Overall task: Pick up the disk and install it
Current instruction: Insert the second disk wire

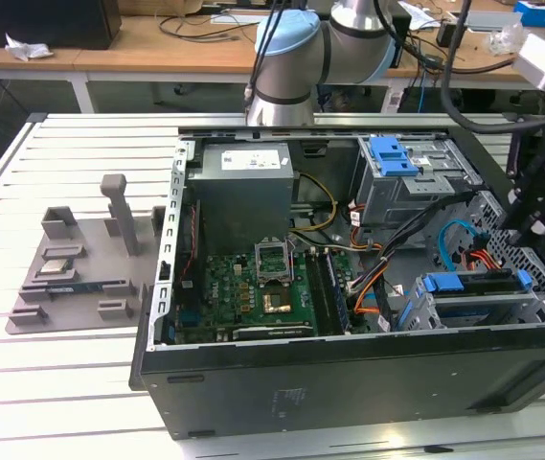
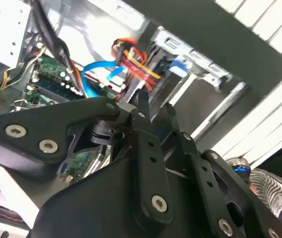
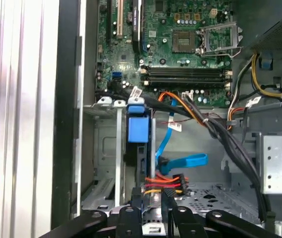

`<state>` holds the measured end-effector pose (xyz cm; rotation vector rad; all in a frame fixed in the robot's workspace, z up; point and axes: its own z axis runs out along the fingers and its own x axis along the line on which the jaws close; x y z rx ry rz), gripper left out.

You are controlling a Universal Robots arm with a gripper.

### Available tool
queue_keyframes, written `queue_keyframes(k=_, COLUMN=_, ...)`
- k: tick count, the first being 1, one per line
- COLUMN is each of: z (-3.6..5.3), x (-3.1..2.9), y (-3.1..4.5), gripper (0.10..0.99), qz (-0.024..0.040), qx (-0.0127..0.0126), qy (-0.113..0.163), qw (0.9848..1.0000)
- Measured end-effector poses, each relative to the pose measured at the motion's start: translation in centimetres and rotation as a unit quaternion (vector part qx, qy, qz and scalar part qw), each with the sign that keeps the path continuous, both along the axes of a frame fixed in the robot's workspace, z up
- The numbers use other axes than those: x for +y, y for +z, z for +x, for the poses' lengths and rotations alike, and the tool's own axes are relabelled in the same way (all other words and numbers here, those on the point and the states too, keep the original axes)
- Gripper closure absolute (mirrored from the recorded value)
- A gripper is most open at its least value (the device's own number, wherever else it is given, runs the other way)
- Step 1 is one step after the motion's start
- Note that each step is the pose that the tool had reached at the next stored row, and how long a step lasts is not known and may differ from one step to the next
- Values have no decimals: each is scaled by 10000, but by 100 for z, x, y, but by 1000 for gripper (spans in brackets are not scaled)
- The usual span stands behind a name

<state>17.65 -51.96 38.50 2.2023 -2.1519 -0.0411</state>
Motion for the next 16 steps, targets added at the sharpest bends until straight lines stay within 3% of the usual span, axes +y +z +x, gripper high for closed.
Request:
queue_keyframes(k=2, z=-116, x=44, y=-23, gripper=784, qz=0, qx=0, qy=2, qw=10000)
queue_keyframes(k=6, z=-244, x=46, y=-107, gripper=784, qz=0, qx=0, qy=129, qw=9999)
queue_keyframes(k=7, z=-257, x=46, y=-147, gripper=784, qz=0, qx=0, qy=138, qw=9999)
queue_keyframes(k=11, z=-258, x=45, y=-149, gripper=784, qz=0, qx=0, qy=138, qw=9999)
queue_keyframes(k=12, z=-258, x=46, y=-150, gripper=867, qz=0, qx=0, qy=138, qw=9999)
queue_keyframes(k=13, z=-258, x=46, y=-151, gripper=867, qz=0, qx=0, qy=138, qw=9999)
queue_keyframes(k=14, z=-257, x=46, y=-151, gripper=925, qz=0, qx=0, qy=138, qw=9999)
queue_keyframes(k=16, z=-257, x=46, y=-153, gripper=925, qz=0, qx=0, qy=138, qw=9999)
